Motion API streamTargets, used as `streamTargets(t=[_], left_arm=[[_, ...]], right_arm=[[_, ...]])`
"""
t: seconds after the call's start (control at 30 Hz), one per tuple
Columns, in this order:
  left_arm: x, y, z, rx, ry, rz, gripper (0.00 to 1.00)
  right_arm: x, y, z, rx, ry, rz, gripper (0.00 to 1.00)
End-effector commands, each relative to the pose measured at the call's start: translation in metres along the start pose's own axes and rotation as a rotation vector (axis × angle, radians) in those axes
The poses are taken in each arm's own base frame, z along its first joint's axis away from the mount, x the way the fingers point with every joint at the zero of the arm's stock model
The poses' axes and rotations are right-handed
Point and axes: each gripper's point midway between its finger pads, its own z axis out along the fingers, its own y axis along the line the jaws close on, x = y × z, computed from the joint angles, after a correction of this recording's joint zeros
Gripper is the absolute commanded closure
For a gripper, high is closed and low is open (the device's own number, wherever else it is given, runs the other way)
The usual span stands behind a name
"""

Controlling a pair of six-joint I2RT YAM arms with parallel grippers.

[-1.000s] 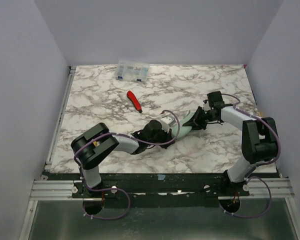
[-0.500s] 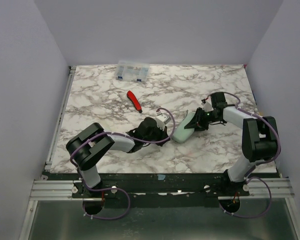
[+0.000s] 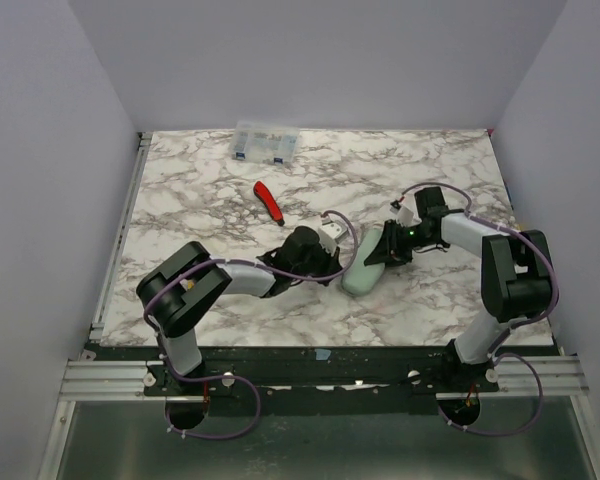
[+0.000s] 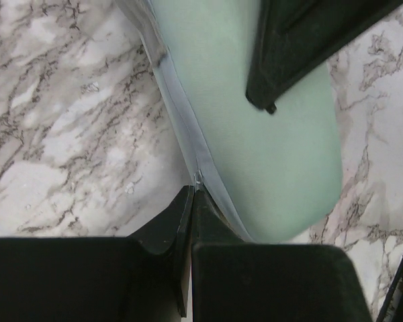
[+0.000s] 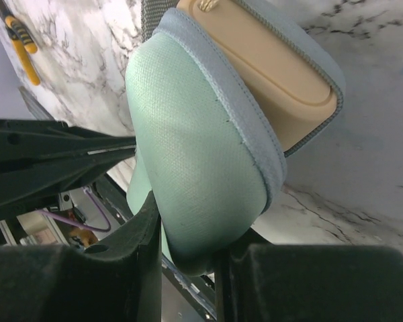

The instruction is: Open the umbrella

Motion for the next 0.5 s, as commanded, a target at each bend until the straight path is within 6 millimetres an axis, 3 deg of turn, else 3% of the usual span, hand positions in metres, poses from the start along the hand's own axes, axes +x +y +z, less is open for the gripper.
streamTargets(t=[0.0,0.3,0.47], left_arm=[[-0.017,0.024,0.012,-0.066,-0.009,0.022,1.00],[-0.045,0.027,0.032,-0.037,-0.013,-0.014,1.00],[-0.056,0.030,0.031,-0.018,-0.018,-0.021,1.00]], right_arm=[[0.034,-0.012,0.008,0.050,0.112,-0.046,0.99],[0.040,0.001,0.012,0.039,0.125,-0.106,0.99],[0.034,0.000,0.010,0.056,0.116,-0.126,0.99]])
